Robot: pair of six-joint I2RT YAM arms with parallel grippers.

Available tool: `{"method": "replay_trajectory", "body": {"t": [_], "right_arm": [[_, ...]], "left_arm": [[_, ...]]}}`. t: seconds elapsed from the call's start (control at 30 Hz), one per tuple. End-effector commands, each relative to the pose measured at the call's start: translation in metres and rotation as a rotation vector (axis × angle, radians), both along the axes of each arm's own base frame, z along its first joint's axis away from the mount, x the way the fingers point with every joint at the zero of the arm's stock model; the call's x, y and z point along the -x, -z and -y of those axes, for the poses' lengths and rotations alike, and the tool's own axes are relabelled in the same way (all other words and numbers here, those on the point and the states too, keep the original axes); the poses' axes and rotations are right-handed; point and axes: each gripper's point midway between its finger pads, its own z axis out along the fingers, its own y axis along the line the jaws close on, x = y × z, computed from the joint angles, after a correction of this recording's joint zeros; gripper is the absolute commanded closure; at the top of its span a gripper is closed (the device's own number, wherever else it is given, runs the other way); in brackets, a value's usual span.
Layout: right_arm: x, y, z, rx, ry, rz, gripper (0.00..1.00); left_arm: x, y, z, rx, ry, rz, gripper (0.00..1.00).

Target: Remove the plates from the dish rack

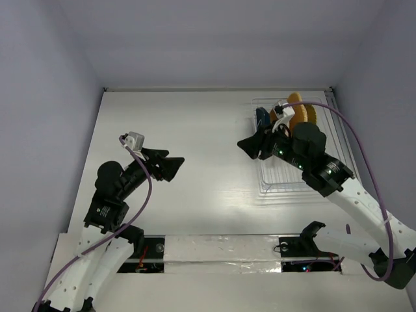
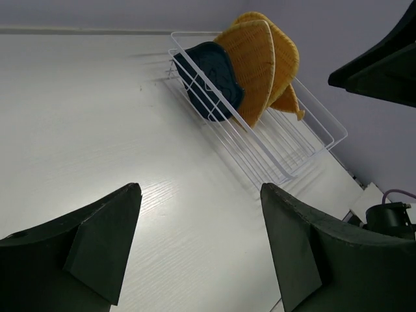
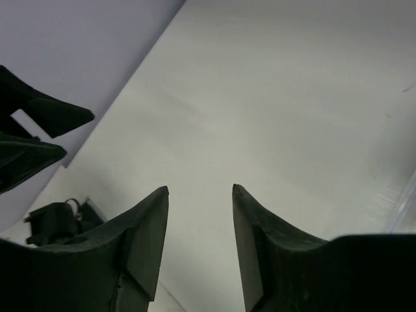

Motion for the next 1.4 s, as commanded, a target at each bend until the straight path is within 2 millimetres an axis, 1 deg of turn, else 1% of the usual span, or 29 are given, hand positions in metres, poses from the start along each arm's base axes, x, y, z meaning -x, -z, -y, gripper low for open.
{"method": "replay_trajectory", "body": {"t": [0.0, 0.07, 0.1, 0.13, 0.17, 0.2, 0.3, 0.33, 0.4, 0.43, 0.53, 0.57, 0.63, 0.67, 0.7, 0.73, 0.77, 0.83, 0.87, 0.9, 0.93, 0.97, 1.0, 1.03, 1.13, 1.17, 1.23, 1.27, 1.37], "right_arm": [[-0.016, -0.040, 0.017, -0.009, 0.129, 0.117, 0.49], [-0.019, -0.038, 0.019, 0.011, 0.152, 0.113, 0.46], [-0.025, -0.035, 0.025, 0.035, 0.198, 0.112, 0.51], [-0.028, -0.034, 0.030, 0.048, 0.225, 0.109, 0.63], [-0.030, -0.029, 0.036, 0.077, 0.259, 0.096, 0.86], [-0.039, -0.025, 0.046, 0.115, 0.329, 0.094, 0.97], [-0.053, -0.016, 0.064, 0.207, 0.444, 0.080, 1.00], [-0.060, -0.006, 0.067, 0.252, 0.477, 0.059, 1.00], [-0.071, -0.004, 0.077, 0.297, 0.558, 0.059, 1.00], [-0.079, 0.005, 0.076, 0.334, 0.578, 0.046, 1.00], [-0.095, 0.008, 0.086, 0.398, 0.679, 0.040, 1.00], [-0.103, 0.021, 0.085, 0.459, 0.697, 0.016, 1.00], [-0.113, 0.015, 0.090, 0.513, 0.746, 0.028, 1.00], [-0.121, 0.029, 0.086, 0.572, 0.748, 0.010, 1.00], [-0.126, 0.030, 0.088, 0.610, 0.763, 0.016, 1.00], [-0.133, 0.026, 0.089, 0.617, 0.780, 0.020, 0.96], [-0.143, 0.037, 0.089, 0.656, 0.790, 0.004, 0.82], [-0.155, 0.038, 0.090, 0.673, 0.802, -0.001, 0.67], [-0.162, 0.039, 0.097, 0.695, 0.821, -0.003, 0.54], [-0.167, 0.042, 0.100, 0.721, 0.827, -0.007, 0.50], [-0.174, 0.053, 0.100, 0.755, 0.831, -0.028, 0.47], [-0.176, 0.051, 0.101, 0.768, 0.837, -0.030, 0.45], [-0.183, 0.055, 0.111, 0.797, 0.859, -0.042, 0.42], [-0.189, 0.067, 0.107, 0.828, 0.847, -0.056, 0.40], [-0.202, 0.079, 0.112, 0.871, 0.855, -0.079, 0.40], [-0.208, 0.092, 0.115, 0.907, 0.854, -0.100, 0.40], [-0.215, 0.096, 0.120, 0.935, 0.880, -0.105, 0.41], [-0.219, 0.106, 0.119, 0.965, 0.876, -0.117, 0.42], [-0.226, 0.111, 0.128, 0.989, 0.905, -0.136, 0.44]], "left_arm": [[0.001, -0.027, -0.002, 0.007, 0.001, 0.081, 0.28], [0.000, -0.026, -0.003, 0.003, -0.010, 0.078, 0.29], [0.001, -0.027, -0.003, 0.002, -0.008, 0.081, 0.29], [0.001, -0.026, -0.003, 0.003, -0.008, 0.080, 0.33], [0.002, -0.027, -0.003, 0.006, -0.005, 0.082, 0.37], [0.002, -0.029, -0.002, 0.009, -0.001, 0.086, 0.40], [0.001, -0.027, -0.003, 0.010, -0.004, 0.087, 0.65], [0.001, -0.028, -0.003, 0.013, -0.005, 0.085, 0.79], [0.000, -0.027, -0.005, 0.012, -0.024, 0.079, 0.93], [-0.001, -0.027, -0.006, 0.013, -0.031, 0.081, 1.00], [-0.004, -0.027, -0.011, 0.013, -0.068, 0.077, 1.00], [-0.006, -0.028, -0.013, 0.011, -0.079, 0.079, 1.00], [-0.007, -0.022, -0.016, 0.000, -0.102, 0.053, 1.00], [-0.009, -0.020, -0.018, -0.004, -0.114, 0.047, 1.00], [-0.009, -0.020, -0.018, -0.004, -0.117, 0.046, 0.97], [-0.009, -0.021, -0.019, -0.004, -0.120, 0.048, 0.87], [-0.010, -0.020, -0.020, -0.006, -0.129, 0.046, 0.82], [-0.009, -0.022, -0.022, -0.007, -0.138, 0.052, 0.70], [-0.009, -0.022, -0.024, -0.008, -0.147, 0.053, 0.67], [-0.009, -0.022, -0.025, -0.010, -0.152, 0.054, 0.65], [-0.009, -0.023, -0.025, -0.012, -0.155, 0.059, 0.62], [-0.009, -0.024, -0.026, -0.011, -0.158, 0.062, 0.61], [-0.009, -0.024, -0.027, -0.013, -0.164, 0.061, 0.60], [-0.009, -0.023, -0.027, -0.014, -0.164, 0.060, 0.59], [-0.007, -0.024, -0.025, -0.013, -0.152, 0.065, 0.56], [-0.007, -0.024, -0.025, -0.012, -0.152, 0.067, 0.55], [-0.006, -0.025, -0.025, -0.011, -0.154, 0.068, 0.55], [-0.005, -0.026, -0.025, -0.012, -0.152, 0.074, 0.55], [-0.004, -0.028, -0.025, -0.013, -0.146, 0.080, 0.54]]}}
